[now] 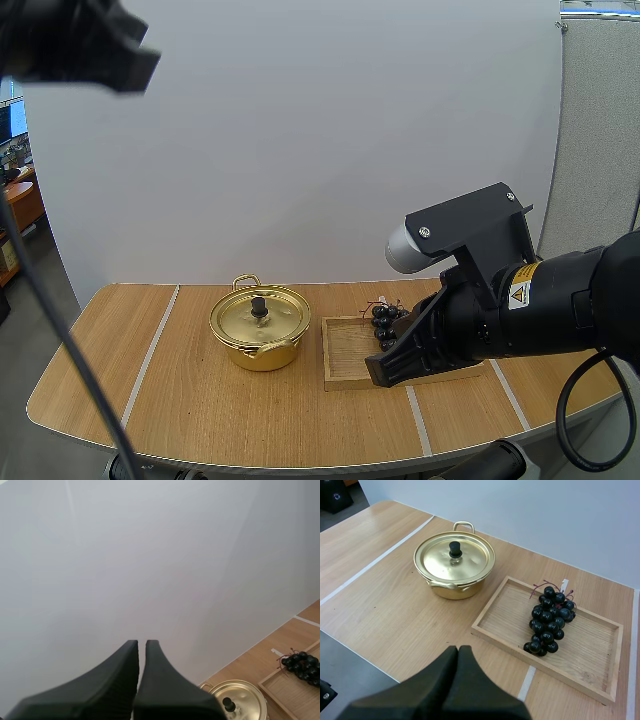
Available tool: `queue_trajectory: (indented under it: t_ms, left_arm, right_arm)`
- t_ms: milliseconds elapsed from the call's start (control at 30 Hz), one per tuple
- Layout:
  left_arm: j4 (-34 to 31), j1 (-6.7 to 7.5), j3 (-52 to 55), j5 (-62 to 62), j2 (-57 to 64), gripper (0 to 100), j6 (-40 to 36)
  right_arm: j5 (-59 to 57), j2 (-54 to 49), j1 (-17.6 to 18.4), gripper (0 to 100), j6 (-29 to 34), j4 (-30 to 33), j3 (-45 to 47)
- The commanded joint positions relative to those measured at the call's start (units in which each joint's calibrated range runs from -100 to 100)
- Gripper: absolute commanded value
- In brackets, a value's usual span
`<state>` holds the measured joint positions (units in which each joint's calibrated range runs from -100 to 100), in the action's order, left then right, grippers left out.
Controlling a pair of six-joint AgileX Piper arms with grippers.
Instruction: Open the pot, put the pineapple inside, and close it
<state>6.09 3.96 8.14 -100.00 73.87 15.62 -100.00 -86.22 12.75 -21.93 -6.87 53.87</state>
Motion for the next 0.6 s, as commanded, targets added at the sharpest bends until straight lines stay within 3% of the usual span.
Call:
queue_trajectory:
  t_ms: [0, 433, 567]
  left_arm:
    - [1.37, 0.06, 3.79, 0.0, 3.51, 0, -0.54]
    - [8.45, 0.06, 27.02, 0.0, 20.14, 0, -0.54]
    - [10.04, 0.06, 32.0, 6.07, 24.44, 0, -1.03]
  right_arm:
    - [0.0, -0.64, -0.42, 0, -0.36, -0.1, 0.25]
    - [0.0, -5.12, -4.02, 0, -0.36, -1.59, 0.25]
    - [0.0, -8.25, -5.51, 0, -0.36, -2.08, 0.25]
